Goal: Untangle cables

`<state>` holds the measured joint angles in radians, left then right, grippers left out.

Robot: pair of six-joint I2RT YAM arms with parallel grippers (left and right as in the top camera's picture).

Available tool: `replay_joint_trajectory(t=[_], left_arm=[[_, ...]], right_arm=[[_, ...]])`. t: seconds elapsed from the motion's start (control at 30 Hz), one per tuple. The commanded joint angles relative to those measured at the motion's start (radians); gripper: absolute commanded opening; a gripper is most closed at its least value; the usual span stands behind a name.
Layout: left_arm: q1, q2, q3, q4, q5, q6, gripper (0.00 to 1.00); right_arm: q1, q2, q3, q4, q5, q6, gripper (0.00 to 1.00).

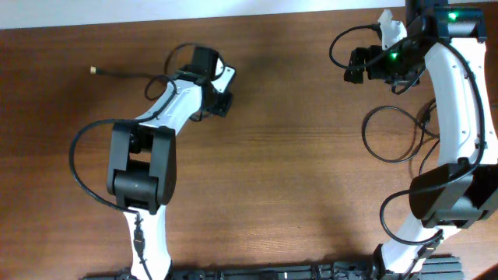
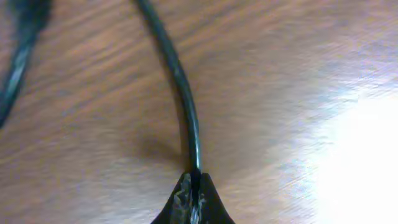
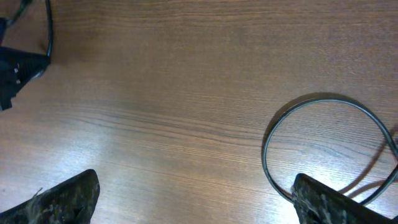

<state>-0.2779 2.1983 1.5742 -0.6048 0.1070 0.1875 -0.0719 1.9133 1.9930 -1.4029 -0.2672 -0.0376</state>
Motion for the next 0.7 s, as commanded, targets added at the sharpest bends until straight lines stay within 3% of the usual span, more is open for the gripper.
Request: replay_joint_trajectory(t=[0.0, 0.1, 0.2, 0.47, 0.5, 0.53, 0.57, 0.67], left_arm=[[-0.074, 0.040, -0.018, -0.050, 0.137, -0.023, 0.00], [-0.118, 0.028, 0.020, -0.111, 0.156, -0.040, 0.00], [-0.140, -0.018, 0.077, -0.158, 0.268, -0.040, 0.00], [-0.145, -0.129, 0.189, -0.159, 0.664, -0.040, 0.00], [-0.145, -0.142, 0.191, -0.158, 0.676, -0.040, 0.09], [-0.145, -0.149, 0.191, -0.159, 0.683, -0.040, 0.29], [-0.145, -0.155, 0.191, -0.161, 0.682, -0.040, 0.40], [-0.123, -0.164, 0.191, -0.161, 0.682, -0.040, 0.53]], right_arm=[[0.006, -0.003, -0.007, 0.002, 0.017, -0.011, 0.98], [0.006, -0.003, -0.007, 0.002, 0.047, -0.011, 0.98], [0.006, -0.003, -0.007, 0.000, 0.105, -0.011, 0.98], [0.006, -0.003, -0.007, 0.000, 0.122, -0.010, 0.98], [0.006, -0.003, -0.007, 0.000, 0.122, -0.010, 0.98], [0.006, -0.003, -0.007, 0.000, 0.122, -0.010, 0.98], [0.006, -0.003, -0.007, 0.000, 0.122, -0.010, 0.98], [0.006, -0.002, -0.007, -0.002, 0.117, -0.010, 0.98]])
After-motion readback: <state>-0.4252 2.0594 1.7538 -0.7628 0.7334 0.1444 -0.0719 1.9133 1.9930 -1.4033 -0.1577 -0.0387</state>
